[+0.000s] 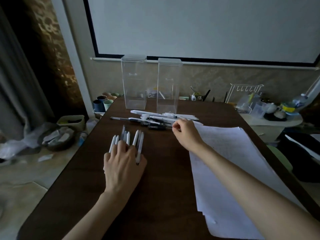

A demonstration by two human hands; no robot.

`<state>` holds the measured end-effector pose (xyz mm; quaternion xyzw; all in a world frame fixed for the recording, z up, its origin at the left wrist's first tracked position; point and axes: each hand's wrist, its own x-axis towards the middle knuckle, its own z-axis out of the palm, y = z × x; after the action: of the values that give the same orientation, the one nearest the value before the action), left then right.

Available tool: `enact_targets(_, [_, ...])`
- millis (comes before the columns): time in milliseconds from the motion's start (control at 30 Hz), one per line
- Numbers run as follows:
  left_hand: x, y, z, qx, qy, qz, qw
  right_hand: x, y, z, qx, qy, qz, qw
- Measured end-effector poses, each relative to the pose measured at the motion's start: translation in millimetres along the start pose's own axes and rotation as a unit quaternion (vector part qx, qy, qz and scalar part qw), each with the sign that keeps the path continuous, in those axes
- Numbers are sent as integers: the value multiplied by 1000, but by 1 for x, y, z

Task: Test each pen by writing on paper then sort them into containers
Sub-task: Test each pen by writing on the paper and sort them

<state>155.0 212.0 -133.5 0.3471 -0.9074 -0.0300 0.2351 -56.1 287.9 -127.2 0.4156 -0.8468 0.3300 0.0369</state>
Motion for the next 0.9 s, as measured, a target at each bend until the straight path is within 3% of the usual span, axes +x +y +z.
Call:
enact_targets(133, [2, -2, 6, 17, -24, 27, 999, 9, 5, 0, -105, -1, -31, 994])
enact_targets(300, [4, -3, 13, 12, -94, 137, 986, 8, 15, 2, -154, -27, -28, 987])
enact_targets(433, [3, -3, 15, -1, -120, 55, 991, 9, 17, 8, -186, -42, -31, 981])
enact_targets(600, [4, -2, 10, -15, -119, 22, 993, 18, 15, 12, -242, -50, -31, 968])
enact_targets(667, [3, -1, 10, -21, -121, 21, 992, 18, 12, 13, -233, -38, -51, 970])
enact_targets(900, [5, -2, 4, -27, -108, 34, 993, -11, -14, -20, -45, 84, -128, 987])
